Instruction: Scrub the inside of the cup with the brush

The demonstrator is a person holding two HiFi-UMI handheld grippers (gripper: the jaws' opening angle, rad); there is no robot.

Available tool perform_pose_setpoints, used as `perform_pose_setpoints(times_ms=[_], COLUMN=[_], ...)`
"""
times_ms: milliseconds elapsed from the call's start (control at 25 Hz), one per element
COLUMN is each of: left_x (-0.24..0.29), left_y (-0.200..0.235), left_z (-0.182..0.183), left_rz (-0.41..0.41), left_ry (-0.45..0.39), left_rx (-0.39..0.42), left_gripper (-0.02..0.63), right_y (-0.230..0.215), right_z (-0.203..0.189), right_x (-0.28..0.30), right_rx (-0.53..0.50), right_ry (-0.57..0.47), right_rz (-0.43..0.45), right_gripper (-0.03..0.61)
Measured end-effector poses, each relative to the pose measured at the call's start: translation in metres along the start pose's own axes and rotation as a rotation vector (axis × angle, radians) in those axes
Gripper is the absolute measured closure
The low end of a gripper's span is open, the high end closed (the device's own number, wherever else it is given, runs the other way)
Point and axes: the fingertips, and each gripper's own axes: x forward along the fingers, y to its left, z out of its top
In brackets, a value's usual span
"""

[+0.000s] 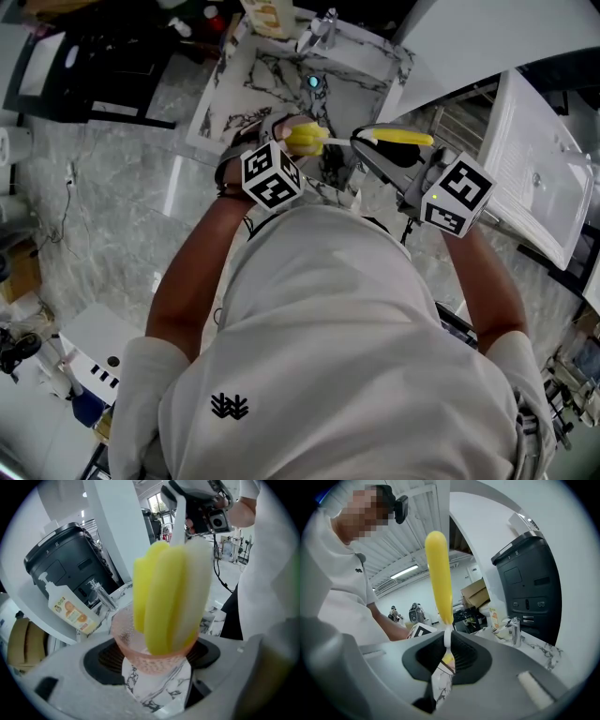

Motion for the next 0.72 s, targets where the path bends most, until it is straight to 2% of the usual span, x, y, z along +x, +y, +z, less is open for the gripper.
perform_pose_setpoints(times_ms=[120,320,520,600,720], left_x=[-0.001,-0.002,-0.003,-0.003,-0.002], left_y=[0.0,-0.004,-0.005,-0.004,-0.005], left_z=[0.004,0.016,0.023,0.023,0.02], left_rz=[-0.003,-0.01,-0.016,-0.014,-0.01], left_ry=[-0.01,-0.028,-0.027,-0.022,-0.016], left_rx=[-0.009,0.007,0.024,0.026,0.031], left_gripper=[0.238,0.238,0.238,0.238,0.238], right_y=[-0.005,0.0,0.003,0.006,0.008], right_z=[0.006,0.002,-0.015,-0.02,-0.023], right_x=[-0.006,0.013,0.038,0.043,0.044], right_rx=[-0.014,-0.156,-0.248,-0.241,-0.152], right_ry=[-0.017,0.033,0.09,0.1,0.083], right_rz=[-0.019,-0.028,-0.025,-0.013,0.001], right_gripper=[0.537,0.537,0.537,0.537,0.534])
